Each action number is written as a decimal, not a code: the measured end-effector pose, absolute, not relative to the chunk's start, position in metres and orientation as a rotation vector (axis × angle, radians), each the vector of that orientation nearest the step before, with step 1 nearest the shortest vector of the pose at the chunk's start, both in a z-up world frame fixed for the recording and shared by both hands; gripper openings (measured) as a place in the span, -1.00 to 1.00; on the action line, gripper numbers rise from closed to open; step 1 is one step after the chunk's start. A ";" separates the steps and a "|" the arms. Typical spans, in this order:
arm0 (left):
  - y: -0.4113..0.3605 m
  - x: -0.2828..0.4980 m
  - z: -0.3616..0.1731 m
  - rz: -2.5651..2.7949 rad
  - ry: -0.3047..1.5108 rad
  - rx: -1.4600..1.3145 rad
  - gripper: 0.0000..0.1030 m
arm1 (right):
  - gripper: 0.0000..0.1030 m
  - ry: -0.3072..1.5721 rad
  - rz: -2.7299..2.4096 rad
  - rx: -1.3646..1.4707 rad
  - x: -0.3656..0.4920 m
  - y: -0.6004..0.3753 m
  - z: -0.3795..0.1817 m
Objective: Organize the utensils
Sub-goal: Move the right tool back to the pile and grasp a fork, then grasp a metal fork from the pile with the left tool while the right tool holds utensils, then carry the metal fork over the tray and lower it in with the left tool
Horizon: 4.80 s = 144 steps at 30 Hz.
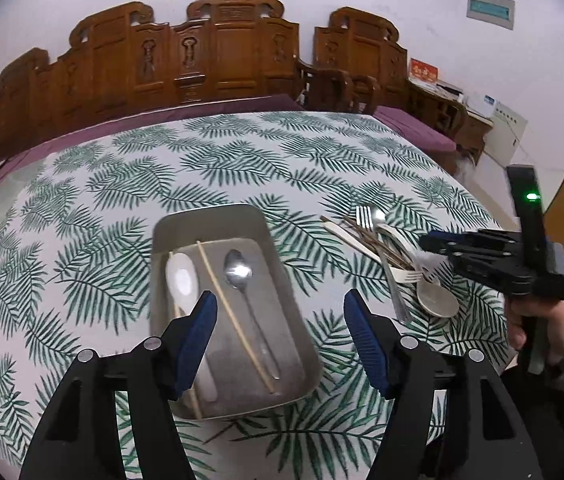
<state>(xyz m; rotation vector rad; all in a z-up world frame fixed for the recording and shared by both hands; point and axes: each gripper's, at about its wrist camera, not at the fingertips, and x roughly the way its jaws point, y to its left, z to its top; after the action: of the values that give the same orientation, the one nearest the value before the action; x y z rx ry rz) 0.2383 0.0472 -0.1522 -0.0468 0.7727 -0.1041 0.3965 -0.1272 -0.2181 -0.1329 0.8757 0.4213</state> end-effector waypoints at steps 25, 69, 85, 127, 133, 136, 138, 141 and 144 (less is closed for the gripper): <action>-0.029 0.265 -0.172 -0.178 0.836 0.027 0.22 | -0.90 0.885 0.420 -0.041 0.408 -0.158 -0.219; -0.086 0.381 -0.235 -0.163 1.035 0.165 -0.88 | -0.90 0.919 0.453 0.085 0.419 -0.191 -0.227; -0.097 0.399 -0.238 -0.160 1.057 0.303 -0.78 | -0.90 0.920 0.459 0.089 0.420 -0.192 -0.227; -0.020 0.341 -0.139 -0.068 0.896 0.165 -0.89 | -0.90 0.791 0.571 0.065 0.382 -0.147 -0.175; -0.006 0.329 -0.132 -0.054 0.886 0.150 -0.89 | -0.90 0.765 0.599 0.043 0.372 -0.127 -0.159; 0.004 0.324 -0.131 -0.043 0.881 0.145 -0.89 | -0.90 0.755 0.613 0.051 0.368 -0.117 -0.153; 0.012 0.322 -0.132 -0.032 0.882 0.139 -0.89 | -0.90 0.750 0.626 0.053 0.365 -0.109 -0.150; 0.027 0.320 -0.137 -0.014 0.891 0.119 -0.89 | -0.90 0.744 0.648 0.042 0.360 -0.094 -0.149; 0.040 0.318 -0.144 0.005 0.905 0.102 -0.89 | -0.90 0.744 0.663 0.021 0.357 -0.083 -0.150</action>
<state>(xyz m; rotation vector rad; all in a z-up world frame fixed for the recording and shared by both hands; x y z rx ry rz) 0.3181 0.0401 -0.1441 0.1024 0.9049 0.0048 0.3568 -0.0827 -0.1505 0.0209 0.7445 0.6635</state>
